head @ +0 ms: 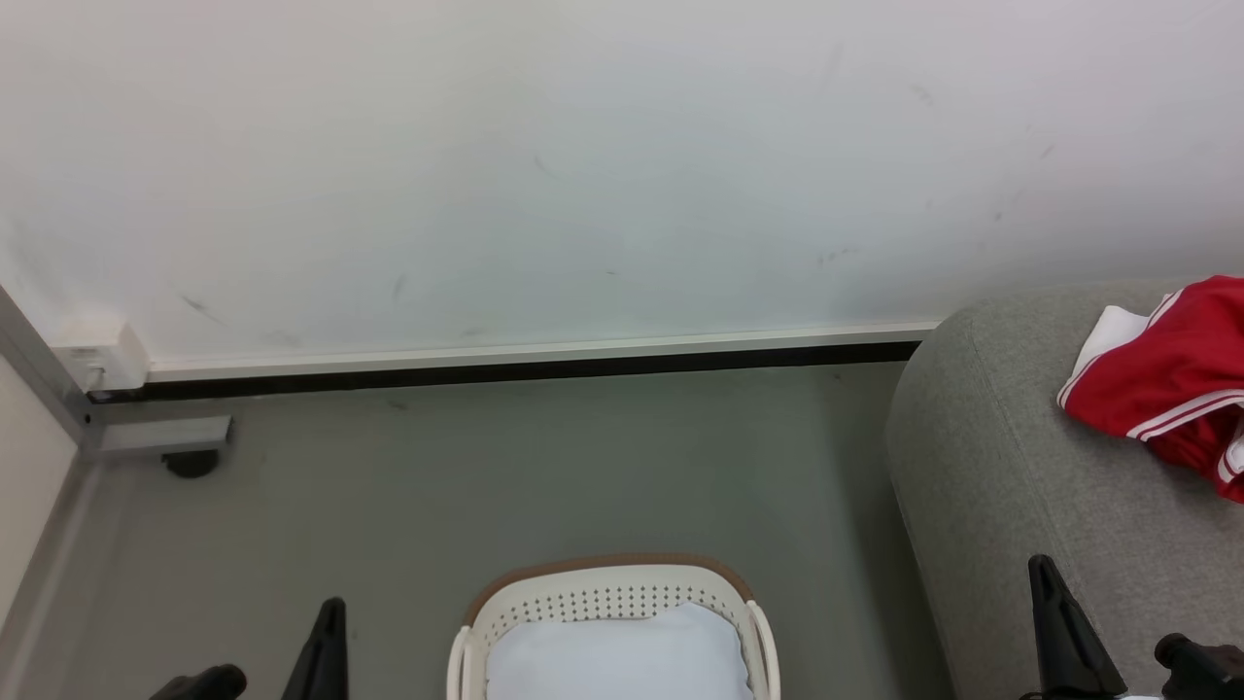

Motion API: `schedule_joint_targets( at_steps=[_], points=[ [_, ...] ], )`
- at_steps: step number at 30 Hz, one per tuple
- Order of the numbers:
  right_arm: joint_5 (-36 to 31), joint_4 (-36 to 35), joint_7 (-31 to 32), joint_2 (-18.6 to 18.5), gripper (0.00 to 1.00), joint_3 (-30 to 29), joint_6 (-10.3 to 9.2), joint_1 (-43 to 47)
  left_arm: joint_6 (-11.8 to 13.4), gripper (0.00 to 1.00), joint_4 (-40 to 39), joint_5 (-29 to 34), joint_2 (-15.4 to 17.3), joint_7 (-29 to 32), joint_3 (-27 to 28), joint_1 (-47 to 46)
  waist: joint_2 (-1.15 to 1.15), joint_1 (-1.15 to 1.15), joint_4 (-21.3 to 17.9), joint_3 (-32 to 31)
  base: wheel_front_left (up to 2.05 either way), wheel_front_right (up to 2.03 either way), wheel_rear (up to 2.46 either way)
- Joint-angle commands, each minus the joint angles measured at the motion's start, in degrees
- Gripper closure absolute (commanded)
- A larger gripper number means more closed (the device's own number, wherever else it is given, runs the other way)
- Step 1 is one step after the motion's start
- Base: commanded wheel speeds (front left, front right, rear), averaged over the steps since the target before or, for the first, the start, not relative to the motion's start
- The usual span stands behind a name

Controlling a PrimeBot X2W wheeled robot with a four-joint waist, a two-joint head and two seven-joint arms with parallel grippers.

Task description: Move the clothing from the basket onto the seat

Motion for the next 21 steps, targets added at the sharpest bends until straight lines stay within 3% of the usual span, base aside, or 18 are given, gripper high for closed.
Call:
schedule_joint_targets(
  at_steps=[1, 21],
  points=[
    [2.9, -0.9, 0.6, 0.0, 1.00, -0.6, -0.01, -1.5, -0.1, 1.00, -1.2, -3.3, 0.3, 0.6, 0.3, -1.5, 0.00, 0.00, 0.1, 0.0, 0.00, 0.00, 0.00],
    [20.0, -1.0, 5.4, 0.4, 1.00, -3.2, -0.03, -2.6, -0.2, 1.00, -2.3, -21.7, 0.4, 5.2, 1.1, -2.5, 0.00, 0.00, 0.9, 0.4, 0.00, 0.00, 0.00]
  ],
)
